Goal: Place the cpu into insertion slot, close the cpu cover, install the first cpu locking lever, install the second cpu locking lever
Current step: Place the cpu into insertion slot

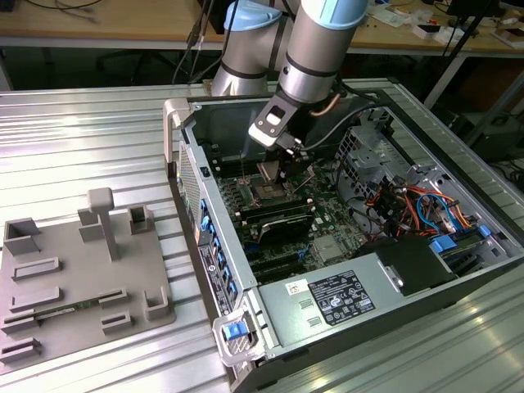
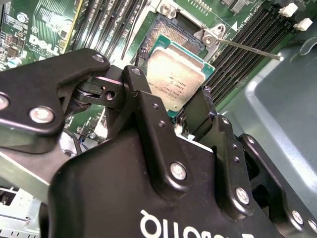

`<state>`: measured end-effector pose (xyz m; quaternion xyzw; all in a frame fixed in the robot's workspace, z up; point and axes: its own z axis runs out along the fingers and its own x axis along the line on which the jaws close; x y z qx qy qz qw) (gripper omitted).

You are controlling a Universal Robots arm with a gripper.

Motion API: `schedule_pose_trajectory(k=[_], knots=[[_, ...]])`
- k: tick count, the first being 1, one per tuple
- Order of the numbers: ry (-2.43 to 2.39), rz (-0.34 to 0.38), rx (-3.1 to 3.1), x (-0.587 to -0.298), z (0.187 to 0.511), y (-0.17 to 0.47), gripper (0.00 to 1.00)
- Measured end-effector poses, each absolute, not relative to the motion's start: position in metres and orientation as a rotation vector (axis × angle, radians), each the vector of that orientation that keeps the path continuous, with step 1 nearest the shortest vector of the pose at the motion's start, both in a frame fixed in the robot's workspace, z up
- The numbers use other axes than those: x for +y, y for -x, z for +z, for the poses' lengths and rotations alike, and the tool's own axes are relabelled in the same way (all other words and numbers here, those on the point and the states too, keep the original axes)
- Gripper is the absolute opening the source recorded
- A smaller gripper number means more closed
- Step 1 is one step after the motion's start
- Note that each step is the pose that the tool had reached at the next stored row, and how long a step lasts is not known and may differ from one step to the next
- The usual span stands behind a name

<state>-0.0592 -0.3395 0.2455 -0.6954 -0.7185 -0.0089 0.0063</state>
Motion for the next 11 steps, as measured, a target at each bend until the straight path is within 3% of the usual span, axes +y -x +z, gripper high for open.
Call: schedule_pose_trajectory(k=[11], knots=[[2.176, -0.027, -2.248, -0.3386, 0.2415, 0.0592, 0.55]])
